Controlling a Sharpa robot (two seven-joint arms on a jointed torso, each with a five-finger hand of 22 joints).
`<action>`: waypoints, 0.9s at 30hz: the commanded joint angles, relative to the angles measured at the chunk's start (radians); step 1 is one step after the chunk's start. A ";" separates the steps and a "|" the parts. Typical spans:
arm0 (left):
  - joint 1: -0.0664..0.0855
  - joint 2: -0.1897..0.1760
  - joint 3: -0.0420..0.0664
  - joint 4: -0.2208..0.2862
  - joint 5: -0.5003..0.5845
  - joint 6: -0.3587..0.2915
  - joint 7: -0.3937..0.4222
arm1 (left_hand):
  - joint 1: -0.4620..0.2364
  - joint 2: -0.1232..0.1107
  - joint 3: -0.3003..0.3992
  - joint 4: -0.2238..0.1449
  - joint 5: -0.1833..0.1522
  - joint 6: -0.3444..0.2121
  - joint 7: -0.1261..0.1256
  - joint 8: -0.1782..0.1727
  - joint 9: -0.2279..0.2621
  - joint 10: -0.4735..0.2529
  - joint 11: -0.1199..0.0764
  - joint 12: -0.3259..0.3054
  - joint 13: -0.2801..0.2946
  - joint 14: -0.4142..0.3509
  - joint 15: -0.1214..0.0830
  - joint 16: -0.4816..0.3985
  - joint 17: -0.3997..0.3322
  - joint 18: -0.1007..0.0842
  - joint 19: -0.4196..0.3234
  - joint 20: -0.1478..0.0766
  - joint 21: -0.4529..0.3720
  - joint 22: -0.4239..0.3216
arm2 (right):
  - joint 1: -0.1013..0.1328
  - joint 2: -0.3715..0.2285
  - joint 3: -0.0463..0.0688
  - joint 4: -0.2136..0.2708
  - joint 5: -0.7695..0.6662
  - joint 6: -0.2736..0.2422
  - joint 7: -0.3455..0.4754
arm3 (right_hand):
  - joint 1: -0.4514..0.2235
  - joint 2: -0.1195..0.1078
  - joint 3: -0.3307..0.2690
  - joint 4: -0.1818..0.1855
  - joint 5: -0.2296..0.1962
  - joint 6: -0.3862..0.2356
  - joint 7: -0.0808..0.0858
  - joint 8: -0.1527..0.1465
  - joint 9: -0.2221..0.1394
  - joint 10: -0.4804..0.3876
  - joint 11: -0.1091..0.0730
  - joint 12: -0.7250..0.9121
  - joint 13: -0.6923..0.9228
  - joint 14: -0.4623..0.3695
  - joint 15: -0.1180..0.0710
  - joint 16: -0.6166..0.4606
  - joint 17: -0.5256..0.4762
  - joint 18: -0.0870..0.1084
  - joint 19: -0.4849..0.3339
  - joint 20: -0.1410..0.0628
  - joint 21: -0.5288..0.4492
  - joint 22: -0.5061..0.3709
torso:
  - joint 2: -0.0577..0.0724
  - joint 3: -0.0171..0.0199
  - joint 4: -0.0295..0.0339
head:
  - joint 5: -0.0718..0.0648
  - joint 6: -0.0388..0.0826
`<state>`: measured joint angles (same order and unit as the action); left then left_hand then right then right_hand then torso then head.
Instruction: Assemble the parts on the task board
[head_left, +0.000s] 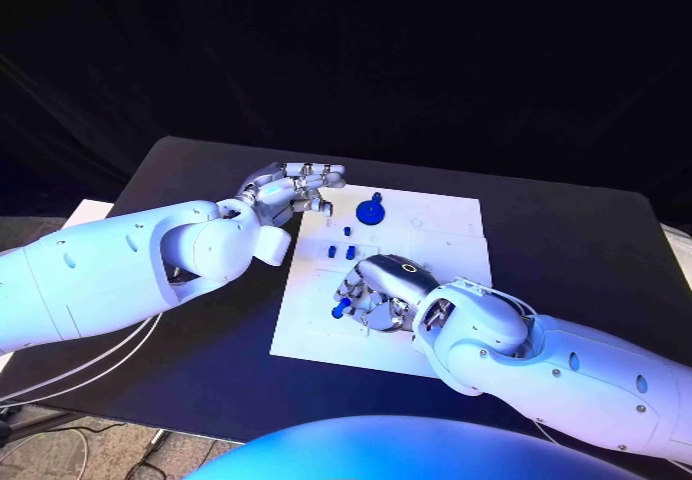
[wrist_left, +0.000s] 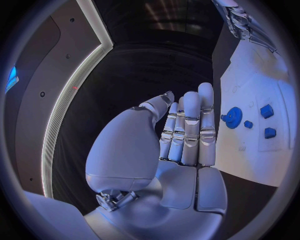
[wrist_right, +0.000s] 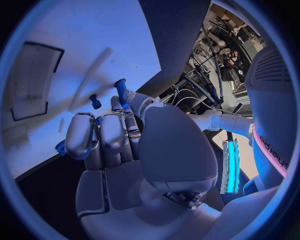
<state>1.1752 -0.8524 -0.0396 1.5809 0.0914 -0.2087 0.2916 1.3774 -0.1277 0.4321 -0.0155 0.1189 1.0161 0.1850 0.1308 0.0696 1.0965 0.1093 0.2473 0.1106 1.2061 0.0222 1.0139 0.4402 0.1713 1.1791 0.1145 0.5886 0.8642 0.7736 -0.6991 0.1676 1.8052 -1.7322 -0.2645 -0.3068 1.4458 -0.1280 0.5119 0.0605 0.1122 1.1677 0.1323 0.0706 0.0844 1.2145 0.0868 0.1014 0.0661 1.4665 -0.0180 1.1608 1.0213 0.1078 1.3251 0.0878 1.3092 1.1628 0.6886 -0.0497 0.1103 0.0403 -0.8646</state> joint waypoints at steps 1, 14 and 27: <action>0.000 0.001 0.001 0.002 -0.003 0.019 0.008 | 0.000 0.012 -0.005 0.002 0.003 -0.007 0.000 0.006 0.000 -0.006 -0.001 0.004 0.001 -0.006 -0.001 0.004 -0.001 0.011 -0.002 0.005 -0.004 -0.001 | -0.001 0.001 -0.001 -0.002 -0.024 0.095 -0.016 | -0.002 0.006 -0.005 -0.004 0.000 0.006 0.001 0.007 0.001 0.027 -0.022 0.005 0.001 0.023 0.001 0.006 -0.001 -0.015 0.004 0.001 0.006 0.000 | -0.001 0.0004 0.0003 | -0.002 -0.002; 0.000 0.000 0.001 0.003 -0.003 0.019 0.008 | 0.000 0.012 -0.005 0.002 0.003 -0.007 0.000 0.006 0.000 -0.006 -0.001 0.004 0.001 -0.006 -0.001 0.004 -0.001 0.011 -0.002 0.005 -0.004 -0.001 | -0.001 0.015 -0.002 -0.001 -0.065 0.081 -0.024 | -0.026 -0.009 -0.015 -0.003 0.005 -0.025 0.010 -0.008 -0.007 -0.006 -0.012 -0.019 -0.004 0.019 0.008 -0.002 -0.014 -0.013 -0.006 0.005 -0.003 -0.013 | 0.000 0.0003 0.0002 | -0.002 -0.004; 0.000 -0.001 0.001 0.004 -0.003 0.020 0.005 | 0.000 0.012 -0.005 0.002 0.003 -0.007 0.000 0.006 0.000 -0.006 -0.001 0.004 0.001 -0.006 -0.001 0.004 -0.001 0.011 -0.002 0.005 -0.004 -0.001 | -0.002 0.022 -0.005 -0.009 -0.062 0.016 -0.033 | -0.078 -0.050 -0.085 0.010 0.003 -0.145 0.032 -0.010 -0.020 -0.140 0.020 -0.033 -0.003 0.010 0.035 -0.020 -0.041 -0.003 -0.029 0.031 -0.032 -0.054 | -0.001 0.0002 -0.0012 | -0.002 -0.002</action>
<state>1.1752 -0.8546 -0.0396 1.5822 0.0914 -0.2075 0.2909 1.3774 -0.1277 0.4321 -0.0155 0.1189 1.0161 0.1850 0.1308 0.0696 1.0968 0.1089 0.2473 0.1104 1.2061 0.0222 1.0139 0.4404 0.1711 1.1791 0.1145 0.5886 0.8643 0.7728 -0.6787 0.1626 1.7961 -1.7822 -0.2314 -0.3327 1.3697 -0.1749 0.4317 0.0718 0.1181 1.0290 0.1639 0.0634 0.0648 1.0800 0.1065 0.0637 0.0612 1.4664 0.0074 1.1425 0.9804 0.1077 1.2998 0.1132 1.2802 1.1097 0.6882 -0.0494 0.1103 0.0377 -0.8669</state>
